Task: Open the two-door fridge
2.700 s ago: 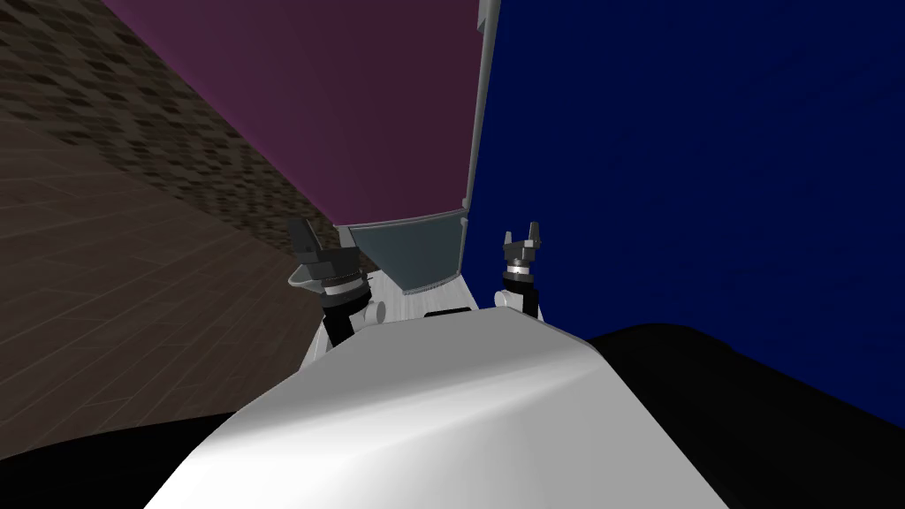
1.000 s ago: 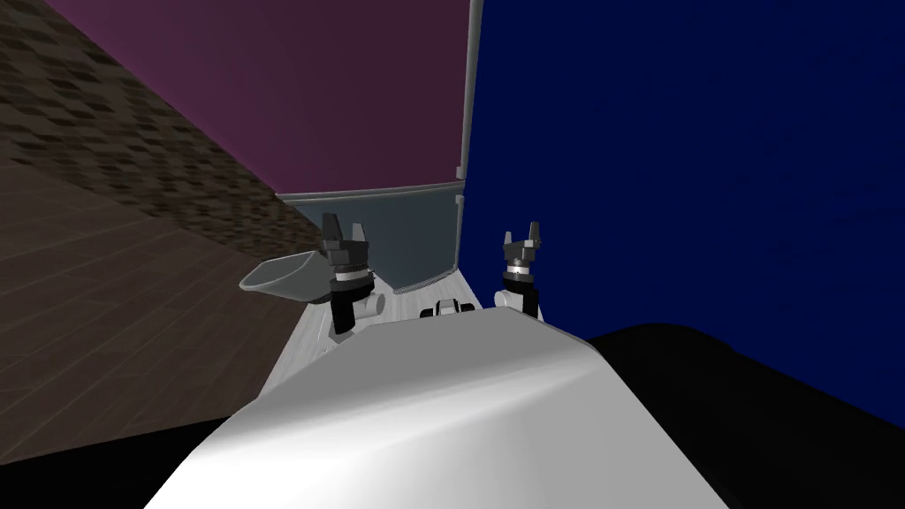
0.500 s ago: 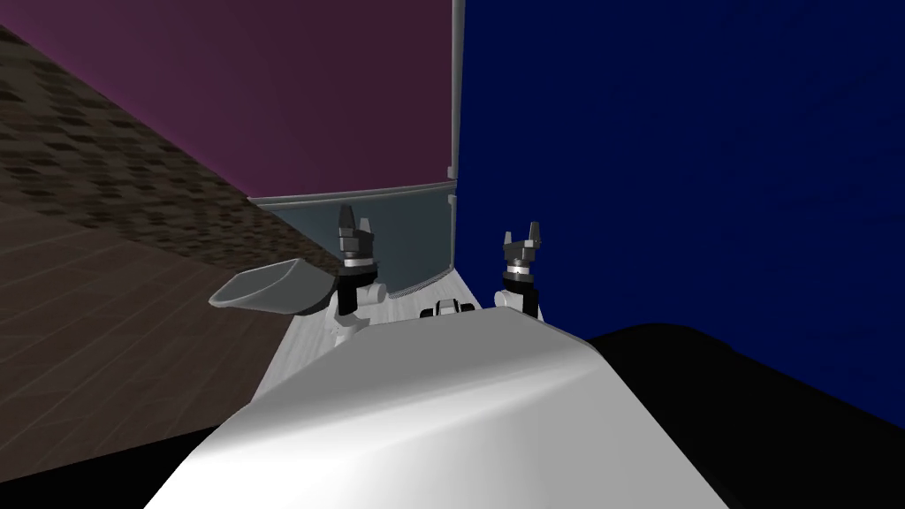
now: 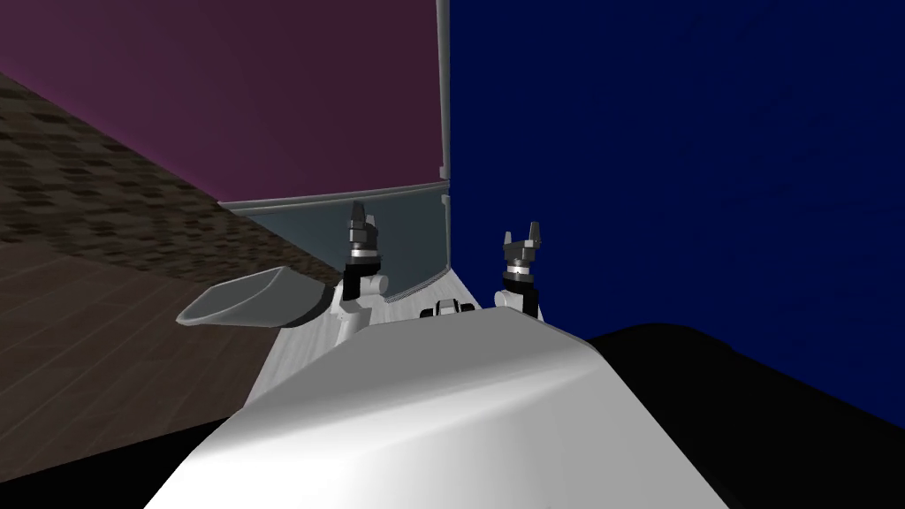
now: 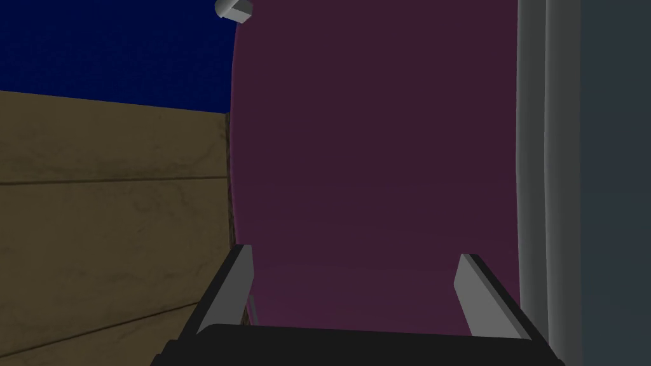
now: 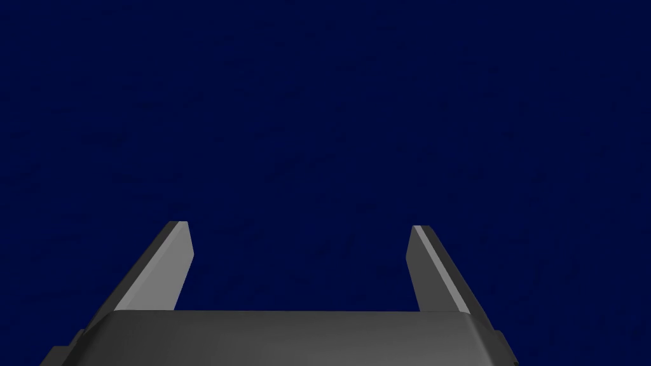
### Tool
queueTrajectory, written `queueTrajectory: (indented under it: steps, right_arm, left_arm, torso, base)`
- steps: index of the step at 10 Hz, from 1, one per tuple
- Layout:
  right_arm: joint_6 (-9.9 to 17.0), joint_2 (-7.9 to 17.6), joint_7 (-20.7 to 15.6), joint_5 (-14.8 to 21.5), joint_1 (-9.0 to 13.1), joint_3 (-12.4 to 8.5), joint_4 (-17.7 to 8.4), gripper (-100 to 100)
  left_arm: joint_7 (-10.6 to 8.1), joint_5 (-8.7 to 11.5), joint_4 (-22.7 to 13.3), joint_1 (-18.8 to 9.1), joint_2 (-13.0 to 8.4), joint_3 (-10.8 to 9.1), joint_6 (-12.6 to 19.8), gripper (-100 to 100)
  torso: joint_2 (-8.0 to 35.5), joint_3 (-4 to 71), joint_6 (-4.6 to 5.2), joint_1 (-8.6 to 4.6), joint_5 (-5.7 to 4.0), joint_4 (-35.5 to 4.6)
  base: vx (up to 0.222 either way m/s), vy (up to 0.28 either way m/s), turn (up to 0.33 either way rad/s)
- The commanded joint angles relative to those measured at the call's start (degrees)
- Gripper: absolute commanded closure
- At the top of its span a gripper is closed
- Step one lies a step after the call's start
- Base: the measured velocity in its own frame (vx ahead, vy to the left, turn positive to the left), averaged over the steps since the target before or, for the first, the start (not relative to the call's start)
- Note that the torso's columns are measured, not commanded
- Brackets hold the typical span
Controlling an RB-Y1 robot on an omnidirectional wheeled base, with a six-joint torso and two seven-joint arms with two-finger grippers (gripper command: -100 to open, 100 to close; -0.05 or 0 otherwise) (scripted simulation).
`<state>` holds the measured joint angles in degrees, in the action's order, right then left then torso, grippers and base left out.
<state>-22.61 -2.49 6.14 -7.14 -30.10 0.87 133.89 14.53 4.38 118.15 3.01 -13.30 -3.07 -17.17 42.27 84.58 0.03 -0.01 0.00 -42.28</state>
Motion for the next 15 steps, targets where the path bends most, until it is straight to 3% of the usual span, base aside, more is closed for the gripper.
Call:
queueTrajectory:
  steps: [1,2,3,4,5,6,7,8,9,10,11,12,13,14,15]
  right_arm:
    - [0.0,0.0,0.0,0.0,0.0,0.0,0.0,0]
    - [0.0,0.0,0.0,0.0,0.0,0.0,0.0,0]
    - [0.0,0.0,0.0,0.0,0.0,0.0,0.0,0]
    - [0.0,0.0,0.0,0.0,0.0,0.0,0.0,0]
    - [0.0,0.0,0.0,0.0,0.0,0.0,0.0,0]
    - [0.0,0.0,0.0,0.0,0.0,0.0,0.0,0]
    - [0.0,0.0,0.0,0.0,0.0,0.0,0.0,0]
    - [0.0,0.0,0.0,0.0,0.0,0.0,0.0,0]
    - [0.0,0.0,0.0,0.0,0.0,0.0,0.0,0]
    - [0.0,0.0,0.0,0.0,0.0,0.0,0.0,0]
    - [0.0,0.0,0.0,0.0,0.0,0.0,0.0,0]
    - [0.0,0.0,0.0,0.0,0.0,0.0,0.0,0]
    - [0.0,0.0,0.0,0.0,0.0,0.0,0.0,0]
    - [0.0,0.0,0.0,0.0,0.0,0.0,0.0,0]
    - [0.0,0.0,0.0,0.0,0.0,0.0,0.0,0]
  left_arm:
    - [2.96,2.0,-3.0,-4.1,-1.7,-0.32,2.9,-100]
    - [4.86,3.3,-5.0,-6.4,-2.6,-0.40,4.8,-100]
    - [4.86,3.3,-5.0,-7.5,-2.6,-0.40,4.8,-100]
    - [6.80,4.5,-7.1,-9.6,-3.5,-0.49,6.7,-100]
    - [6.80,4.5,-7.1,-10.4,-3.5,-0.49,6.7,-100]
    - [8.77,5.8,-9.3,-12.6,-4.4,-0.58,8.7,-100]
    - [8.77,5.8,-9.3,-13.3,-4.4,-0.58,8.7,-100]
    - [10.75,7.0,-11.6,-15.3,-5.2,-0.66,10.7,-100]
    - [10.75,7.0,-11.6,-16.3,-5.2,-0.66,10.7,-100]
    - [12.75,8.3,-13.5,-17.9,-6.1,-0.75,12.7,-100]
    - [12.75,8.3,-14.0,-19.3,-6.1,-0.75,12.7,-100]
    - [14.76,9.6,-15.7,-20.8,-7.1,-0.83,14.8,-100]
    - [14.76,9.6,-16.5,-22.1,-7.1,-0.83,14.8,-100]
    - [16.76,10.9,-18.4,-23.9,-8.0,-0.91,16.9,-100]
    - [16.76,10.9,-19.1,-25.4,-8.0,-0.91,16.9,-100]
  torso:
    - [0.0,0.0,-0.07,0.02,0.00,0.0]
    - [0.0,0.0,-0.02,0.01,0.00,0.0]
    - [0.0,0.0,-0.02,0.00,0.00,0.0]
    - [0.0,0.0,-0.06,0.01,0.00,0.0]
    - [0.0,0.0,-0.01,-0.01,0.00,0.0]
    - [0.0,0.0,-0.06,0.01,0.00,0.0]
    - [0.0,0.0,-0.02,0.01,0.00,0.0]
    - [0.0,0.0,-0.04,0.01,0.00,0.0]
    - [0.0,0.0,-0.01,0.01,0.00,0.0]
    - [0.0,0.0,-0.05,0.01,0.00,0.0]
    - [0.0,0.0,-0.01,0.01,0.00,0.0]
    - [0.0,0.0,-0.05,0.01,0.00,0.0]
    - [0.0,0.0,-0.02,0.01,0.00,0.0]
    - [0.0,0.0,-0.02,0.00,0.00,0.0]
    - [0.0,0.0,-0.01,-0.01,0.00,0.0]
  base:
    - [0.005,0.006,-0.101]
    - [0.006,0.008,-0.207]
    - [0.005,0.009,-0.110]
    - [0.005,0.007,-0.187]
    - [0.003,0.007,-0.074]
    - [0.002,0.004,-0.126]
    - [0.003,0.006,-0.096]
    - [0.005,0.006,-0.153]
    - [0.004,0.007,-0.080]
    - [0.004,0.006,-0.174]
    - [0.003,0.008,-0.077]
    - [0.004,0.005,-0.099]
    - [0.003,0.006,-0.102]
    - [0.003,0.006,-0.183]
    - [0.002,0.007,-0.088]
